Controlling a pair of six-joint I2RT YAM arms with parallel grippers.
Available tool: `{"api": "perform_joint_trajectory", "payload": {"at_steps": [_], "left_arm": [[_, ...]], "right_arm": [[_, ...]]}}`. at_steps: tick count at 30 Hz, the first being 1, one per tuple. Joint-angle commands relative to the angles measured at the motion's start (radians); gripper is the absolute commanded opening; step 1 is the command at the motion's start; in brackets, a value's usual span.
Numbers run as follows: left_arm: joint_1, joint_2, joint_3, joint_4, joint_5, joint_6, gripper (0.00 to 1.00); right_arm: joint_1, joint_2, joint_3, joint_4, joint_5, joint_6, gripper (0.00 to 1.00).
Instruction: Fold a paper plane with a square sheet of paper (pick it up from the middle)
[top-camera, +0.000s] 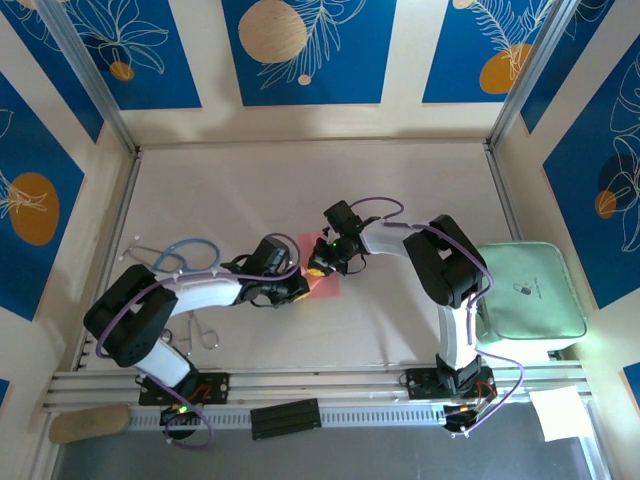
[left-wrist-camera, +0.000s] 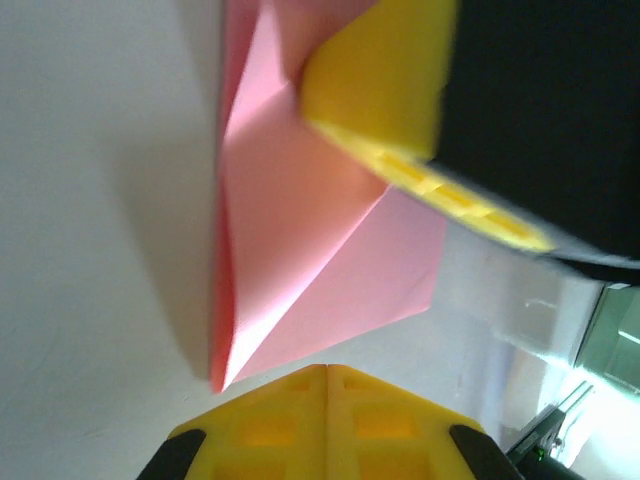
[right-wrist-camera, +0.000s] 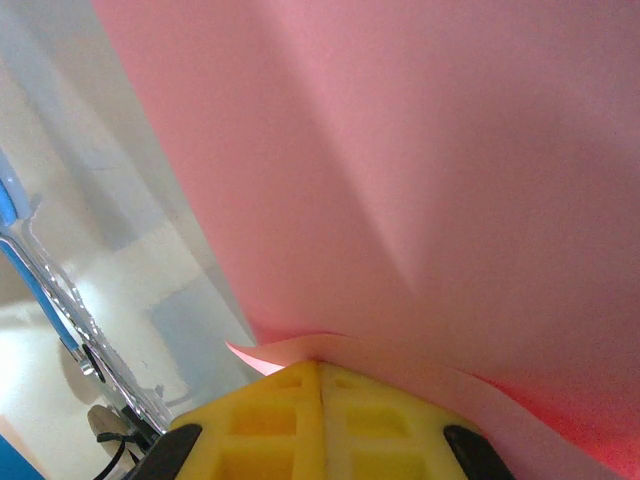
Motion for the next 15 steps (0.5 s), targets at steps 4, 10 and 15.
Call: {"api": "perform_joint_trajectory", "payload": {"at_steps": [4,10,15], "left_arm": [[-0.003,0.070,0.071,-0.025,-0.050,0.039,0.03],[0.000,0.112,0.073,-0.018,-0.064,0.036,0.02],[0.003,0.131,0.063,-0.018,-0.073,0.035,0.02]], "right_arm": [[-0.007,0.080,-0.055,-0.109,0.108,0.009,0.02],[-0.007,0.079,-0.052,-0.106,0.099,0.006,0.01],[-0.008,0.076,-0.053,-0.105,0.094,0.003,0.01]]}}
